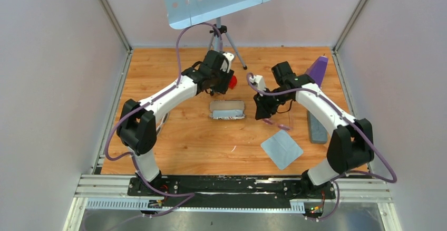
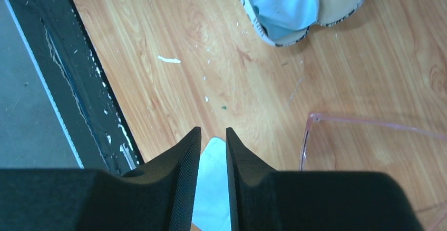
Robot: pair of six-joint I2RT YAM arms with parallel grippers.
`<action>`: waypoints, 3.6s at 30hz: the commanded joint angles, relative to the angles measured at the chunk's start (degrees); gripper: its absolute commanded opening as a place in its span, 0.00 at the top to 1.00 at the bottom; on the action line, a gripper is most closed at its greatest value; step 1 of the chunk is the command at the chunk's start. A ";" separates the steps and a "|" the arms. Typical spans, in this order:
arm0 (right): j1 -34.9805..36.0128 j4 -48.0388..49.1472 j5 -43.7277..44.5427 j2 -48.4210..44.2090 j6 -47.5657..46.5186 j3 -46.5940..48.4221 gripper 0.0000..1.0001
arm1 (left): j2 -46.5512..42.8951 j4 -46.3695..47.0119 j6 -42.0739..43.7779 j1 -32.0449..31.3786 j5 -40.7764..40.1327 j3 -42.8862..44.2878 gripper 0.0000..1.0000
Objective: Organize the sunglasses
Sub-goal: Adjust the sunglasses case at the center of the board.
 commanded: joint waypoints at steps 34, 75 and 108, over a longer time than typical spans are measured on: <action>-1.15 9.62 -5.30 -2.12 -0.01 -9.08 0.69 | 16.95 -7.97 19.95 0.46 9.91 8.99 0.53; -1.24 14.79 -11.99 7.27 14.57 -4.29 0.71 | -18.17 15.58 30.16 -14.33 -18.54 -27.01 1.00; -0.67 25.10 -18.83 20.09 36.07 -4.85 0.76 | -9.97 24.59 36.63 -27.54 -36.28 -32.66 1.00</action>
